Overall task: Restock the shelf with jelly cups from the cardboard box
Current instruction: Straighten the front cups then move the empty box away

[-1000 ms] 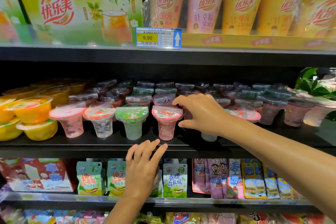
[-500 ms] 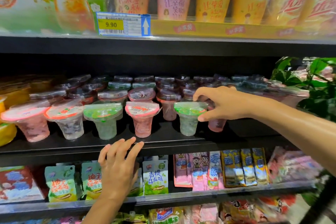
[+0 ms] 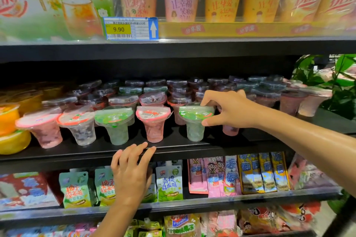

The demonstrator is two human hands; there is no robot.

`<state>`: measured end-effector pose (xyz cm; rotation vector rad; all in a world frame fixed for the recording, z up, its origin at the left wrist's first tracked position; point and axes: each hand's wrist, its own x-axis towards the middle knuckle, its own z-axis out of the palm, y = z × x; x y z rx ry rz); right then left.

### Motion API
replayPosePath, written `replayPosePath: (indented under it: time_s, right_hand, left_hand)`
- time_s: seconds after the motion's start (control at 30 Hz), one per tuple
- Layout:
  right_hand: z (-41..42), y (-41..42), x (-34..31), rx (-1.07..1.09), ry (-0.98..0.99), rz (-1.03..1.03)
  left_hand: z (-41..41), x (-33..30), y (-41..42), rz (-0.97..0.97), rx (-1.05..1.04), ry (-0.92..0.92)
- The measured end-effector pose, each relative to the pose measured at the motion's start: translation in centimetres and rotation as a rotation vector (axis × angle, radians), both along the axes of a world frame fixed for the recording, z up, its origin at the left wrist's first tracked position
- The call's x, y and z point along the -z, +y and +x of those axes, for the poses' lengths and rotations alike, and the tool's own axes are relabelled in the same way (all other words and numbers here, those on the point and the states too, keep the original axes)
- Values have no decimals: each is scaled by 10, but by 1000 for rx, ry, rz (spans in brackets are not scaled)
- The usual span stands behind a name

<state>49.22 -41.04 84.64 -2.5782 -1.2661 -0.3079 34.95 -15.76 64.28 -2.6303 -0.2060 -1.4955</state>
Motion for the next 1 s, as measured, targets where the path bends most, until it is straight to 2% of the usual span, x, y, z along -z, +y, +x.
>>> replayPosePath:
  time_s: [0.3,0.53,0.67,0.77,0.9,1.0]
  right_hand:
    - [-13,14,9,-8,-24,79]
    - [-14,22,5,10,-31,2]
    - [-18,7,-6,50,5,-64]
    - [-18,-11,-8,110,-72,-83]
    - [-15,-33,-5,162,-76,-28]
    - [-8,-48,-6,174,-63,-8]
  left_hand:
    - [-9,-7,-6,-42,6,72]
    - [-16,-11,-9,-88,17,144]
    - [-16,-15,-18,-162,9,97]
    - [-16,-22,-37,-227,93,30]
    - [-4,-28,-82,-101,290,170]
    - [14,-33,-110,-78,325,263]
